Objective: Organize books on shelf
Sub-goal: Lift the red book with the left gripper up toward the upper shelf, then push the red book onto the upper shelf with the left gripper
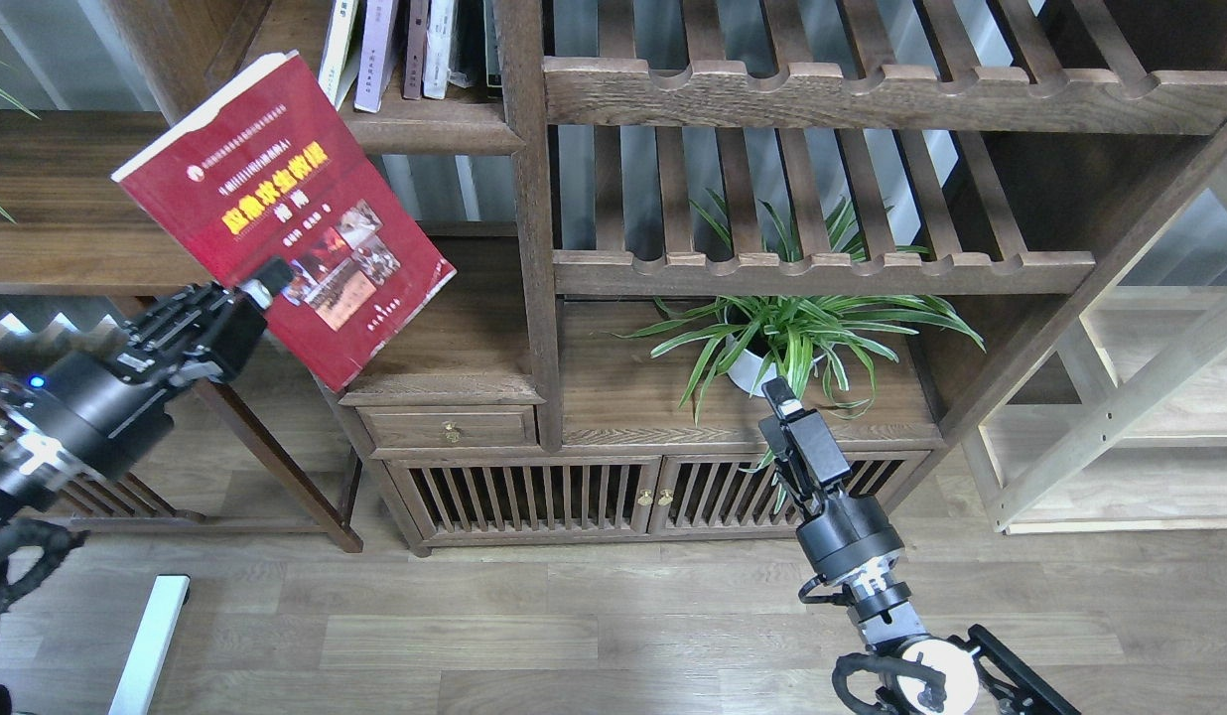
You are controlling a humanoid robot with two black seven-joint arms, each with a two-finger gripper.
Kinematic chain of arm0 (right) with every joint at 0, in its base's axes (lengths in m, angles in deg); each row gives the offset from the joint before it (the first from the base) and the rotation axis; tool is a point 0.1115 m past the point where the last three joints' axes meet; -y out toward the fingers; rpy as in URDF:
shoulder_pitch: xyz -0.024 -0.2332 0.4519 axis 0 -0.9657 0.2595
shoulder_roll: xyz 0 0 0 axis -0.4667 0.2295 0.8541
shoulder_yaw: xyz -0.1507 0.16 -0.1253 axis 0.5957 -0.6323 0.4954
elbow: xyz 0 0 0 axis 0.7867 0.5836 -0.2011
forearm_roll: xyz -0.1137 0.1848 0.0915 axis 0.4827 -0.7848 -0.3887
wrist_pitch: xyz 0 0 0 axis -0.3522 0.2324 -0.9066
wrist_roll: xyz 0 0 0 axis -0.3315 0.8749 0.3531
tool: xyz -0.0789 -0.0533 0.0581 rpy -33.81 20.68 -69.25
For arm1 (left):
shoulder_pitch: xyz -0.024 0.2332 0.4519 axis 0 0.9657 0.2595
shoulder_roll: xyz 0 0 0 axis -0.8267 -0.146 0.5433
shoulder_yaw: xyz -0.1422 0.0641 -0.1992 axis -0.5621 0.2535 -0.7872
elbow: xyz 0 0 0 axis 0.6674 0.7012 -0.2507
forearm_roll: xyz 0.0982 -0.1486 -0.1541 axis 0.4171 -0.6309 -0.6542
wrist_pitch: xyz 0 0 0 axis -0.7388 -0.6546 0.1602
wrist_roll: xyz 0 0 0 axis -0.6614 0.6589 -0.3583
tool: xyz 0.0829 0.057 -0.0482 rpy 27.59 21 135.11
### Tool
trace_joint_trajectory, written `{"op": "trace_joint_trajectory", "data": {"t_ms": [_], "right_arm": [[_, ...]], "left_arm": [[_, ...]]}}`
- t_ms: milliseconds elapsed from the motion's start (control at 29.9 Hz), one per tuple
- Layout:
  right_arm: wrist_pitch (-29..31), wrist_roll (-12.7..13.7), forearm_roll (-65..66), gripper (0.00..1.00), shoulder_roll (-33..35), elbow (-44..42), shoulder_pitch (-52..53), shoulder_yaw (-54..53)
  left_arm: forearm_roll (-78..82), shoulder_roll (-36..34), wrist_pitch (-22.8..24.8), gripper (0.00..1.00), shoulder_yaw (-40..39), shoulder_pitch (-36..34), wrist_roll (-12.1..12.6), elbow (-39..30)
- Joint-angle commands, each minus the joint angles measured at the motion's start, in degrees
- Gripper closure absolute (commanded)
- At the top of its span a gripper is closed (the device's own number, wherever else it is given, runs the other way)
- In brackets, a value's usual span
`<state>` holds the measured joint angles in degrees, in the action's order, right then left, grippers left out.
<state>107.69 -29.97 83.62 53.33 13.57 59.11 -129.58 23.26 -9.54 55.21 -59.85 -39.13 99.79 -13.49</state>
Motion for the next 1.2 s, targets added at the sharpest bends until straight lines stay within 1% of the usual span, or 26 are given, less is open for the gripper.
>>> {"op": "trace_joint_trajectory", "data": {"t_ms": [0, 368, 568, 802, 1170], "right_arm": [[0.0, 0.0, 0.0, 0.01, -0.2, -0.2, 0.0, 0.1], [0.0, 0.1, 0.1, 0.01, -0.5, -0.3, 0.0, 0.2], [0.0, 0.1, 0.1, 0.01, -0.5, -0.3, 0.1, 0.4], [0.0, 0.1, 0.1, 0.01, -0.6, -0.3, 0.7, 0.5], [0.0, 0.1, 0.1, 0.01, -0.6, -0.3, 1.0, 0.5]], "left_arm": [[0.0, -0.1, 0.0, 0.99, -2.0, 0.0, 0.5, -0.1], [-0.1, -0.6, 0.0, 0.99, -10.1, -1.3, 0.5, -1.5], [0.2, -1.2, 0.0, 0.99, -12.7, -4.2, 0.5, -0.4], [0.7, -2.0, 0.0, 0.99, -13.2, -7.4, 0.5, 1.0], [0.7, -5.4, 0.0, 0.99, -12.2, -12.9, 0.5, 5.0]]}}
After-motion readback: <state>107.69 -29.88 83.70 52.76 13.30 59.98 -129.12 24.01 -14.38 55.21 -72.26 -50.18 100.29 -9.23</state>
